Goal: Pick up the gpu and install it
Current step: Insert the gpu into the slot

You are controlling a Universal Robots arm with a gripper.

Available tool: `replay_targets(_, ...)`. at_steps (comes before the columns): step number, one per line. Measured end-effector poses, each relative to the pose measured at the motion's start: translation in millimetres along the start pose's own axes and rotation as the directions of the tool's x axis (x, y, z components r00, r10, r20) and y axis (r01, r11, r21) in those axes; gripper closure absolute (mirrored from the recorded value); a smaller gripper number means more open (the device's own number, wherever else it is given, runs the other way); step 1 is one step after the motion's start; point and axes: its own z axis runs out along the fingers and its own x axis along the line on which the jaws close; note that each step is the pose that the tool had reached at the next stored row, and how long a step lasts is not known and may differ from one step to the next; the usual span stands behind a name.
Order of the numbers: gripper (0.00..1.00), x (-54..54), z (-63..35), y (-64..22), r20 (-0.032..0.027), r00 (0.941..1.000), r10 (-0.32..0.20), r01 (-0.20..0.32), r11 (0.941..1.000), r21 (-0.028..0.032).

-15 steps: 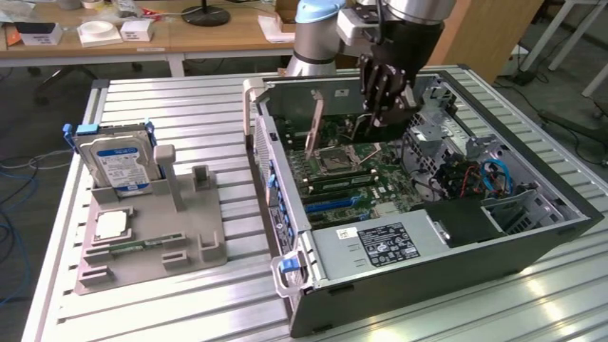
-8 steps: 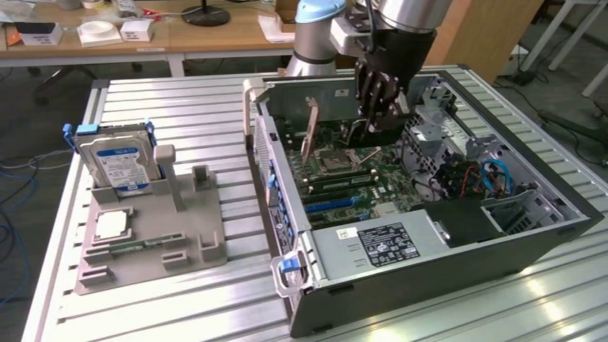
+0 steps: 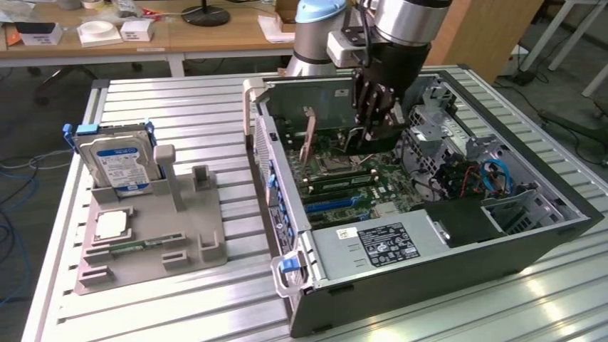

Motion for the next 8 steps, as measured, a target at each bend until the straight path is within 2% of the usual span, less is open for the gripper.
replay_targets(5,0.73,4.3,3.1,2.4,0.0010,1.0000,0.000,0.000,1.0000,0.0051)
replay_targets(8,0.73,5.0,5.2,3.5,0.0009,1.0000,-0.001,0.001,1.0000,0.0060)
